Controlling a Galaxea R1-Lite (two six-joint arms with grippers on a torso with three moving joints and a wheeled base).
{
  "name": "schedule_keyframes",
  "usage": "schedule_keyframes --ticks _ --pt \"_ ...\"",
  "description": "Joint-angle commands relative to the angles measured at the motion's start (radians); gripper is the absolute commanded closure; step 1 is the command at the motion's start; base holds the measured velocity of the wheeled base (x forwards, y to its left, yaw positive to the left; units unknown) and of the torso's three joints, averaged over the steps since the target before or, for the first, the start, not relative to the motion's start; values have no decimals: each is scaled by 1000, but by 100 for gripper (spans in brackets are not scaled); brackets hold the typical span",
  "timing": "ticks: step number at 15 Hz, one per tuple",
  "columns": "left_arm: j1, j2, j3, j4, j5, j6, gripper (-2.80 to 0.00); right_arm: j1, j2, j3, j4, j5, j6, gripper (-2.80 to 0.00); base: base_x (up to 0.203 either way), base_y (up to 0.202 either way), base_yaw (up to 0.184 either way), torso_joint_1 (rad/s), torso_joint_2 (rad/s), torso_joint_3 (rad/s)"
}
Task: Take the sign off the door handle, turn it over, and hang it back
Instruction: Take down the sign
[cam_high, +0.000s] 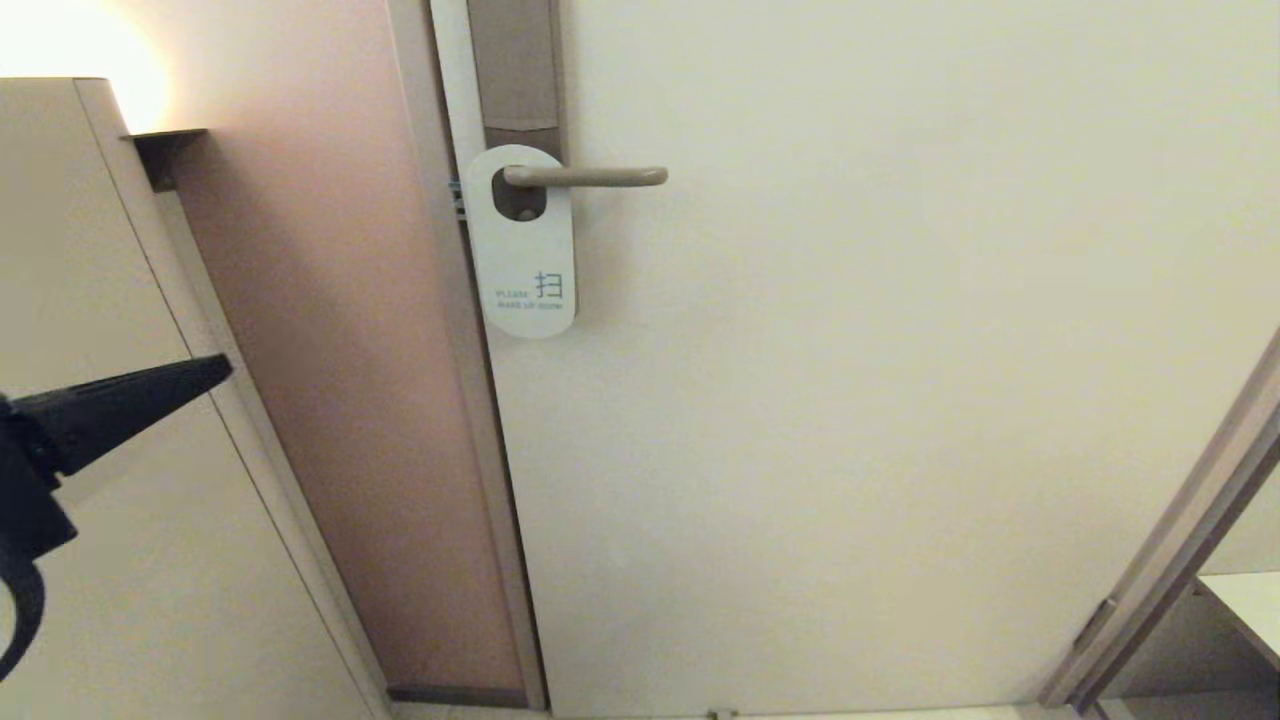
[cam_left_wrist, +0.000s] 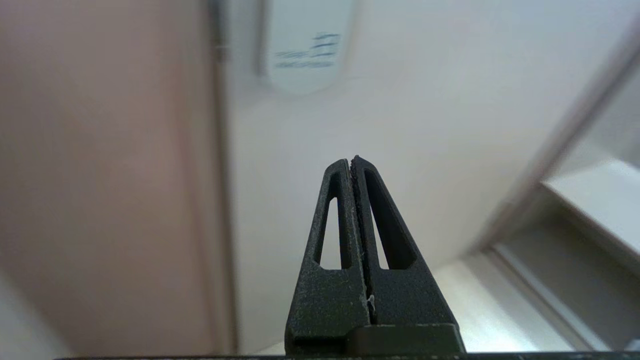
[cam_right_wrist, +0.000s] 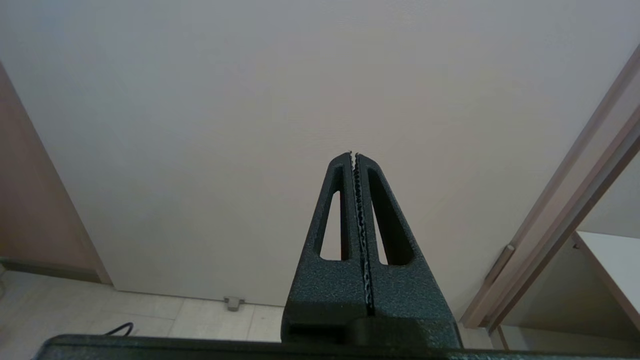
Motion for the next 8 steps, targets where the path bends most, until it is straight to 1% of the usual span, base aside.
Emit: schedule_keyframes --ticks 1,4,8 --pt "8 116 -9 -52 -43 -12 0 0 1 0 0 1 0 0 0 0 0 0 0 0" --pt "27 219 -40 -101 -64 -15 0 0 1 0 0 1 -2 0 0 0 0 0 0 0" --pt "64 348 -183 -105 -148 -18 0 1 1 0 0 1 -2 0 0 0 0 0 0 0"
